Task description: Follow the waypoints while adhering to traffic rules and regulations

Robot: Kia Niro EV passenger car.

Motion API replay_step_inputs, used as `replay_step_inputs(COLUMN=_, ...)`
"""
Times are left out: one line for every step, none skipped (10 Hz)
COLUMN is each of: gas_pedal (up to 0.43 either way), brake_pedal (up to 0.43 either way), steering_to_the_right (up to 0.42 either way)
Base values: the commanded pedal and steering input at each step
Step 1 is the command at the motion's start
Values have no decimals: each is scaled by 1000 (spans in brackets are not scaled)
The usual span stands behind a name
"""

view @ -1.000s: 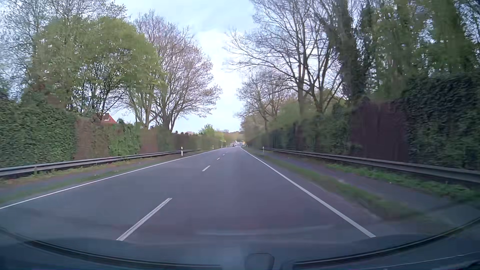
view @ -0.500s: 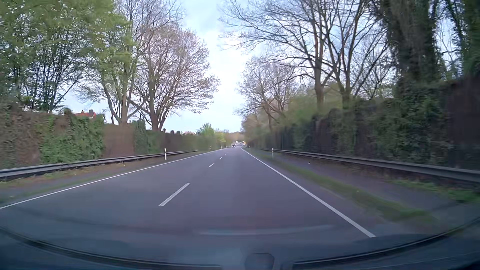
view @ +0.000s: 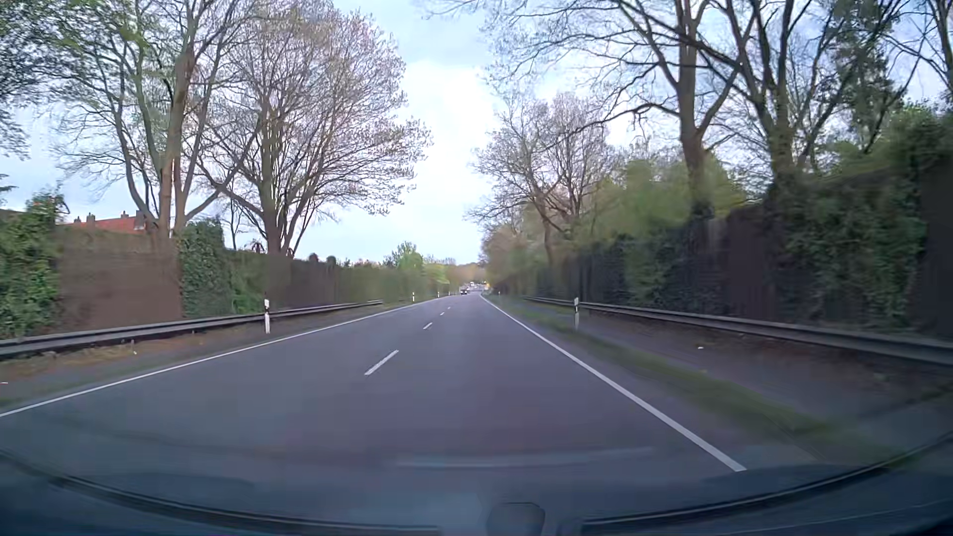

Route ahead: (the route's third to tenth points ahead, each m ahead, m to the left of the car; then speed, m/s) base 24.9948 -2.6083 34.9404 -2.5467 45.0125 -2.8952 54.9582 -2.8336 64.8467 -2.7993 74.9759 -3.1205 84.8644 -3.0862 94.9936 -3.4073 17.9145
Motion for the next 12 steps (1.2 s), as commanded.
replay_step_inputs(gas_pedal=59, brake_pedal=0, steering_to_the_right=-3)
replay_step_inputs(gas_pedal=59, brake_pedal=0, steering_to_the_right=-3)
replay_step_inputs(gas_pedal=59, brake_pedal=0, steering_to_the_right=-3)
replay_step_inputs(gas_pedal=59, brake_pedal=0, steering_to_the_right=-3)
replay_step_inputs(gas_pedal=59, brake_pedal=0, steering_to_the_right=-3)
replay_step_inputs(gas_pedal=59, brake_pedal=0, steering_to_the_right=-3)
replay_step_inputs(gas_pedal=59, brake_pedal=0, steering_to_the_right=-3)
replay_step_inputs(gas_pedal=59, brake_pedal=0, steering_to_the_right=-3)
replay_step_inputs(gas_pedal=59, brake_pedal=0, steering_to_the_right=-3)
replay_step_inputs(gas_pedal=59, brake_pedal=0, steering_to_the_right=-3)
replay_step_inputs(gas_pedal=59, brake_pedal=0, steering_to_the_right=-4)
replay_step_inputs(gas_pedal=59, brake_pedal=0, steering_to_the_right=-4)
